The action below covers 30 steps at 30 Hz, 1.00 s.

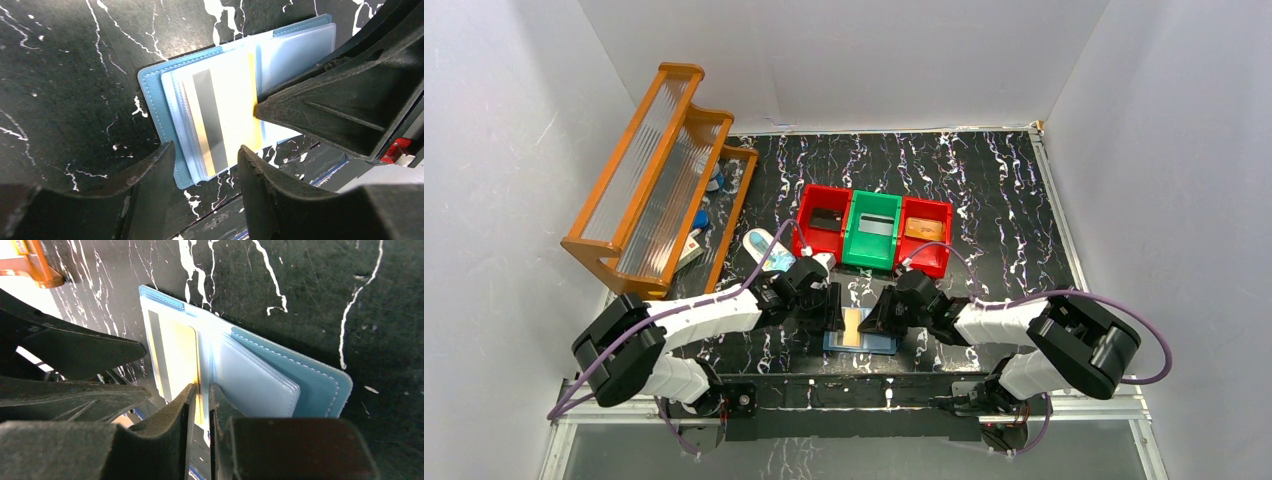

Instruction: Take the credit cards out of the card holder

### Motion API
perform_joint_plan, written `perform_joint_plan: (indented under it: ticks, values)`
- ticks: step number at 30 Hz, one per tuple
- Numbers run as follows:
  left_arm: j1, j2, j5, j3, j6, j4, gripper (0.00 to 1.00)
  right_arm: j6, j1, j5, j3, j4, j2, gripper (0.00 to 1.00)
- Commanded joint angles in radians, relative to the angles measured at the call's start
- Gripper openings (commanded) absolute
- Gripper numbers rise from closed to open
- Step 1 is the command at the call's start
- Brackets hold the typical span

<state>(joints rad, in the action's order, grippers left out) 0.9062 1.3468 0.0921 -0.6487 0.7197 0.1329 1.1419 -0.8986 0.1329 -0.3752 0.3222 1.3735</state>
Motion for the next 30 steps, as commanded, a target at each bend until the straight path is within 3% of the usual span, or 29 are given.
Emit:
perform_joint_plan:
  ticks: [1, 9, 16, 20, 24, 30]
  values:
    - [0.002, 0.01, 0.049, 0.024, 0.028, -0.069, 0.44, 0.036, 0.011, 0.008, 0.059, 0.077, -0.018, 0.25]
    - [0.002, 0.061, 0.1, 0.055, 0.024, -0.128, 0.24, 0.084, 0.022, 0.048, 0.11, 0.213, 0.024, 0.28]
    - [0.003, 0.082, 0.115, 0.074, 0.029, -0.13, 0.17, 0.068, 0.025, 0.099, 0.123, 0.339, 0.051, 0.18]
    - [0.002, 0.097, 0.124, 0.074, 0.027, -0.133, 0.14, -0.021, 0.023, 0.128, 0.021, 0.184, 0.079, 0.25]
    - [0.002, 0.106, 0.121, 0.082, 0.029, -0.131, 0.12, -0.047, 0.023, 0.099, -0.021, 0.126, 0.091, 0.25]
    - [0.002, 0.108, 0.095, 0.103, 0.039, -0.122, 0.11, -0.091, 0.022, 0.053, -0.035, 0.031, 0.065, 0.08]
